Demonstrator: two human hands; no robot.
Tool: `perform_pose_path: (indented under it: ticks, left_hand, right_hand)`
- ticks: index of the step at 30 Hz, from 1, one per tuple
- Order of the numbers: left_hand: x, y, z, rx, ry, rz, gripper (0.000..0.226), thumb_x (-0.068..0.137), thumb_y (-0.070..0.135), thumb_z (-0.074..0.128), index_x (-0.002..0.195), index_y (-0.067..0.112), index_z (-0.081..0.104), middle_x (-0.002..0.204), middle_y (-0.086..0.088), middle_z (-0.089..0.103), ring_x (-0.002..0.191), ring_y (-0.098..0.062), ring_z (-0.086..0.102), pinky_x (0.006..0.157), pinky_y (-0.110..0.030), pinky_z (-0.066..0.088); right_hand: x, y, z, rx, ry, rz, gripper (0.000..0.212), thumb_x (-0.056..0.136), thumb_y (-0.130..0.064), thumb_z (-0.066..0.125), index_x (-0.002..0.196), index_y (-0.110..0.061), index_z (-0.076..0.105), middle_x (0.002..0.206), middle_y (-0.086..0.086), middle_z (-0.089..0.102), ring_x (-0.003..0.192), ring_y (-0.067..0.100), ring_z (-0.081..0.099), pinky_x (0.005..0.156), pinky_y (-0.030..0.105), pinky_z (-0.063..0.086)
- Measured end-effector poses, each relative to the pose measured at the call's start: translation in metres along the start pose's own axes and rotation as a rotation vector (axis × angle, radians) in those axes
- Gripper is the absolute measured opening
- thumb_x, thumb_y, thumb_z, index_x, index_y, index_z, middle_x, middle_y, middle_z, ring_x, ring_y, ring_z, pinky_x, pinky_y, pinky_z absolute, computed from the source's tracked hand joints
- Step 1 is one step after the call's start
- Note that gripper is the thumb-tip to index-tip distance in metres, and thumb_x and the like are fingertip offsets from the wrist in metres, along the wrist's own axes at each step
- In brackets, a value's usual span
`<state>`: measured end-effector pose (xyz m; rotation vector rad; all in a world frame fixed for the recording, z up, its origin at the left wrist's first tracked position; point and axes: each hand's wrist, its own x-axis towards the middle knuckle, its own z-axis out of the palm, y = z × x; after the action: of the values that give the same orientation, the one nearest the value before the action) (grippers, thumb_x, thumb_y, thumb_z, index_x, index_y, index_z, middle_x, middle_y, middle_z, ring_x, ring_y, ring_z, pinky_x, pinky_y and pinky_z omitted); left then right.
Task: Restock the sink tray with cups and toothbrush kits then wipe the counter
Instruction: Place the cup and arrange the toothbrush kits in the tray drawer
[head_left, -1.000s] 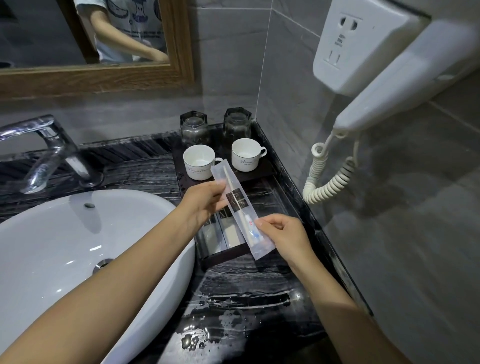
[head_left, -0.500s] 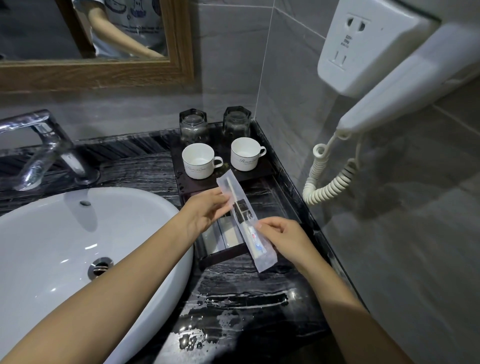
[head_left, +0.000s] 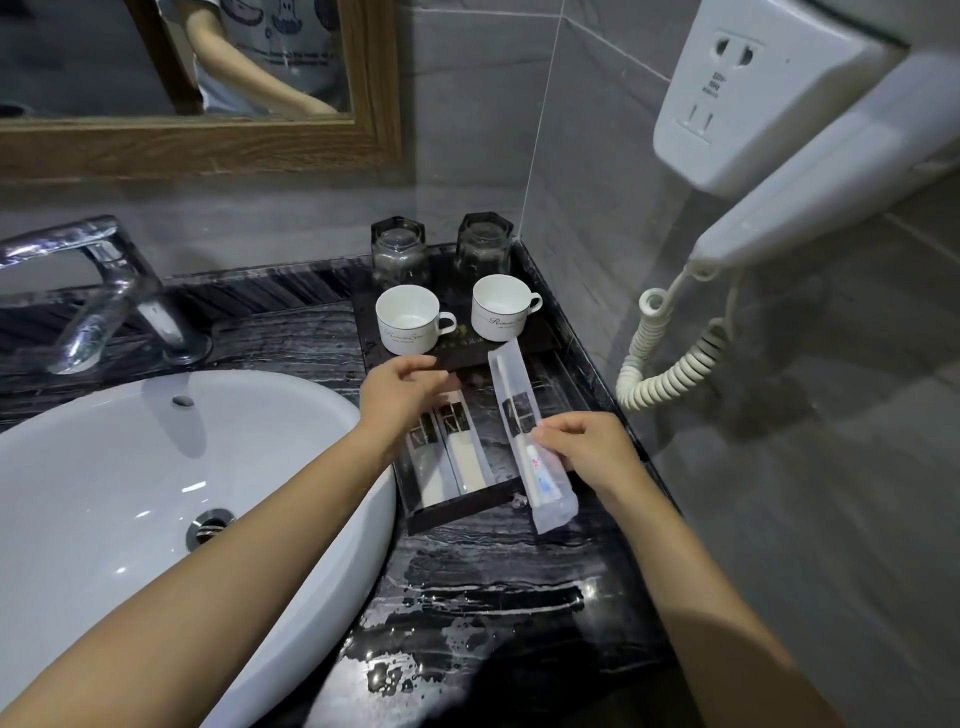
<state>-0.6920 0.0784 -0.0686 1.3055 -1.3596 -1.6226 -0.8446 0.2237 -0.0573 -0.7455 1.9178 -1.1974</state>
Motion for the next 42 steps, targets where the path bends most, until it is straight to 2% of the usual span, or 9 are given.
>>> perform_pose_path:
  ticks: [2, 5, 13, 20, 27, 31, 34, 36, 42]
  left_hand:
    - [0.0, -0.007, -0.007, 0.397, 0.109, 0.246, 0.027, 0.082, 0.014, 0.065, 0.109, 0.011, 0.066, 0.094, -0.002, 0.071, 0.086, -0.012, 0.065, 0.084, -0.025, 0.05]
    - [0.002, -0.017, -0.013, 0.695, 0.095, 0.445, 0.033, 0.086, 0.018, 0.058, 0.118, 0.013, 0.063, 0.117, -0.005, 0.068, 0.109, -0.021, 0.06, 0.093, -0.03, 0.044]
    - [0.015, -0.042, -0.018, 1.19, -0.12, 0.559, 0.055, 0.096, 0.034, 0.041, 0.143, 0.008, 0.03, 0.154, -0.013, 0.025, 0.145, -0.026, 0.015, 0.118, -0.035, 0.012]
    - [0.018, -0.046, -0.021, 1.255, -0.179, 0.563, 0.065, 0.095, 0.044, 0.035, 0.147, 0.01, 0.015, 0.158, -0.01, 0.008, 0.146, -0.023, 0.001, 0.119, -0.033, 0.0]
    - [0.02, -0.049, -0.024, 1.236, -0.178, 0.612, 0.065, 0.094, 0.042, 0.04, 0.146, 0.009, 0.018, 0.157, -0.011, 0.011, 0.146, -0.024, 0.005, 0.119, -0.033, 0.002]
    - [0.019, -0.051, -0.024, 1.237, -0.161, 0.625, 0.065, 0.094, 0.041, 0.041, 0.146, 0.009, 0.019, 0.157, -0.012, 0.013, 0.146, -0.025, 0.006, 0.119, -0.033, 0.002]
    - [0.019, -0.051, -0.023, 1.233, -0.156, 0.619, 0.065, 0.094, 0.041, 0.041, 0.147, 0.01, 0.018, 0.157, -0.01, 0.011, 0.146, -0.023, 0.004, 0.12, -0.033, 0.002]
    - [0.019, -0.051, -0.023, 1.227, -0.155, 0.617, 0.065, 0.094, 0.041, 0.042, 0.146, 0.01, 0.018, 0.158, -0.01, 0.011, 0.146, -0.023, 0.004, 0.12, -0.033, 0.003]
    - [0.02, -0.051, -0.024, 1.236, -0.154, 0.622, 0.065, 0.094, 0.042, 0.042, 0.147, 0.01, 0.019, 0.158, -0.01, 0.012, 0.146, -0.022, 0.005, 0.12, -0.033, 0.003]
  right_hand:
    - [0.004, -0.003, -0.007, 0.001, -0.024, 0.086, 0.006, 0.08, -0.004, 0.068, 0.075, -0.003, 0.072, 0.074, 0.003, 0.067, 0.067, 0.012, 0.06, 0.068, 0.026, 0.05]
    - [0.012, -0.008, -0.01, -0.016, -0.051, 0.203, 0.009, 0.078, -0.001, 0.068, 0.084, 0.004, 0.071, 0.07, 0.01, 0.064, 0.064, 0.018, 0.057, 0.065, 0.029, 0.049]
    - [0.052, -0.025, 0.01, -0.135, -0.137, 0.329, 0.006, 0.079, 0.002, 0.067, 0.073, 0.004, 0.065, 0.064, 0.013, 0.054, 0.053, 0.018, 0.047, 0.049, 0.024, 0.038]
    - [0.08, -0.014, 0.027, -0.159, -0.172, 0.366, 0.019, 0.082, 0.004, 0.063, 0.065, -0.001, 0.059, 0.05, 0.01, 0.051, 0.04, 0.013, 0.043, 0.038, 0.018, 0.036]
    - [0.086, 0.001, 0.041, -0.296, -0.177, 0.358, 0.02, 0.083, 0.004, 0.061, 0.065, -0.005, 0.057, 0.057, 0.013, 0.051, 0.044, 0.016, 0.042, 0.045, 0.023, 0.037]
    - [0.087, 0.007, 0.042, -0.426, -0.213, 0.232, 0.033, 0.08, -0.012, 0.07, 0.055, -0.011, 0.049, 0.056, 0.005, 0.046, 0.05, 0.015, 0.04, 0.051, 0.023, 0.037]
    - [0.087, 0.01, 0.042, -0.457, -0.19, 0.212, 0.008, 0.078, -0.011, 0.073, 0.082, -0.007, 0.067, 0.06, 0.0, 0.05, 0.051, 0.01, 0.041, 0.051, 0.021, 0.037]
    - [0.089, 0.012, 0.042, -0.461, -0.183, 0.212, 0.023, 0.077, -0.009, 0.073, 0.096, 0.003, 0.068, 0.064, 0.003, 0.055, 0.052, 0.011, 0.044, 0.051, 0.022, 0.038]
    - [0.088, 0.012, 0.042, -0.439, -0.182, 0.234, 0.025, 0.074, -0.006, 0.075, 0.097, 0.001, 0.068, 0.079, 0.013, 0.065, 0.064, 0.018, 0.057, 0.055, 0.024, 0.046]
